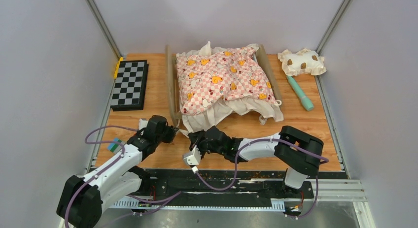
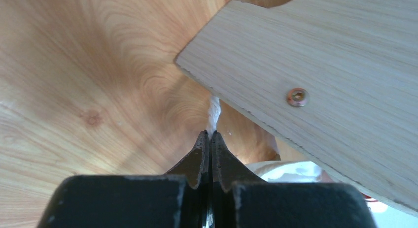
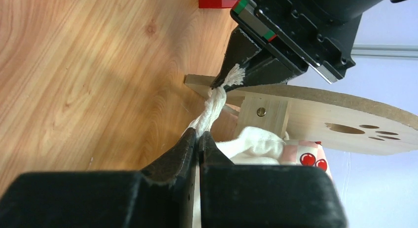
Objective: Set up the pet bed
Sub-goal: Tie the ropes to the bed frame.
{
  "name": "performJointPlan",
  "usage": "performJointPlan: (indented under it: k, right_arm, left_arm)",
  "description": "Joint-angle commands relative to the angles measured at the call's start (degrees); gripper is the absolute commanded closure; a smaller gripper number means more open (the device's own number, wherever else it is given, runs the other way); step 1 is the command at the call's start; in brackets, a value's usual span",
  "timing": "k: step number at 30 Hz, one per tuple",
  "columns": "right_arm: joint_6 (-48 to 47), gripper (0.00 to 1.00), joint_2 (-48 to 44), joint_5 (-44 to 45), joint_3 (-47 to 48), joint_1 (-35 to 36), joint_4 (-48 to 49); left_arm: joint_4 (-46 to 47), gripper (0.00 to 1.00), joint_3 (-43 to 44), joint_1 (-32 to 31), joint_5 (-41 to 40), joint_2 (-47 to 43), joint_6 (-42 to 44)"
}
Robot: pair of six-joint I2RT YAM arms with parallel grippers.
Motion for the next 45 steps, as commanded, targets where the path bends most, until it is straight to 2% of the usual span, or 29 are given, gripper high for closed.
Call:
performJointPlan:
  k: [1, 7, 12, 23, 33, 45]
  right_arm:
    - [-1.73, 1.00, -3.76, -6.10, 1.37, -0.65, -5.25]
    - [-2.96, 1.00, -5.00, -10.53, 2.85, -2.32, -10.99]
    - [-3.12, 1.00, -5.23, -14.87, 7.87, -4.23, -21.27]
    - [-4.43, 1.00, -1.87, -17.35, 14.95, -4.95, -31.83]
    - [-5.30, 1.00, 0.65, -15.50, 17.67, -4.97, -30.42]
    - [-6.29, 1.00, 2.01, -14.14, 18.13, -4.97, -27.73]
  left_arm:
    - [1.55, 1.00, 3.54, 1.16, -7.90, 2.24, 6.03]
    - [3.32, 1.00, 5.81, 1.23, -5.67, 7.22, 11.77]
    - [5.06, 1.00, 5.96, 1.23, -4.32, 9.33, 14.50]
    - [7.54, 1.00, 7.44, 1.23, -2.89, 11.99, 20.81]
    - [4.52, 1.00, 9.79, 1.21, -4.80, 10.20, 31.89]
    - [7.18, 1.00, 10.70, 1.14, -1.47, 11.90, 42.02]
